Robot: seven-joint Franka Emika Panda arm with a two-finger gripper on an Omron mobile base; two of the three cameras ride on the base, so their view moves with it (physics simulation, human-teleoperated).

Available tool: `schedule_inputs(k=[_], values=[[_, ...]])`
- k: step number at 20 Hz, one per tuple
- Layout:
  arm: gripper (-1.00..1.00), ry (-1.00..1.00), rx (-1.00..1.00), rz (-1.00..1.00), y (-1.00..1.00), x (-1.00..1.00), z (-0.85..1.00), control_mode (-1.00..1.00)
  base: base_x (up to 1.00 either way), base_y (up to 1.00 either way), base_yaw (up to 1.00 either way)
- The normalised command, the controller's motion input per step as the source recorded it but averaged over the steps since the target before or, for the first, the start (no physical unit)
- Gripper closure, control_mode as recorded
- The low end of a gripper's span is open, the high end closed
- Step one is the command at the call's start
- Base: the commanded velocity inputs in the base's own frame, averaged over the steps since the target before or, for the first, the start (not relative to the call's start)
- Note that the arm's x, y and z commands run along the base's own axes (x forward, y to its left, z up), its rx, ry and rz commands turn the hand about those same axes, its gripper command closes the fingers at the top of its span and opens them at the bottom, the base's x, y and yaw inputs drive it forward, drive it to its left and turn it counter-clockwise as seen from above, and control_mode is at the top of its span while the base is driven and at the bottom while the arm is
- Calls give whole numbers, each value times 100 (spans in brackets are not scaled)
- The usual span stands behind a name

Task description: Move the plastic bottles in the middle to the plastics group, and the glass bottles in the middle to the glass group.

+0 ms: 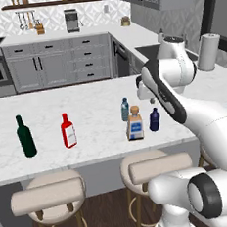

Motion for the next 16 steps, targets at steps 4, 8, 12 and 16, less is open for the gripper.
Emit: schedule_inputs(k=[4, 8, 12, 16], values=[[-100, 0, -2, 0, 0, -5, -2, -100, 0, 0, 0], [-100, 4, -10, 0, 1, -3, -20, -100, 0, 0, 0], [-100, 14, -3, 0, 25, 12, -26, -100, 0, 0, 0], [-100, 19, 0, 0, 30, 51, -17, -100, 0, 0, 0]])
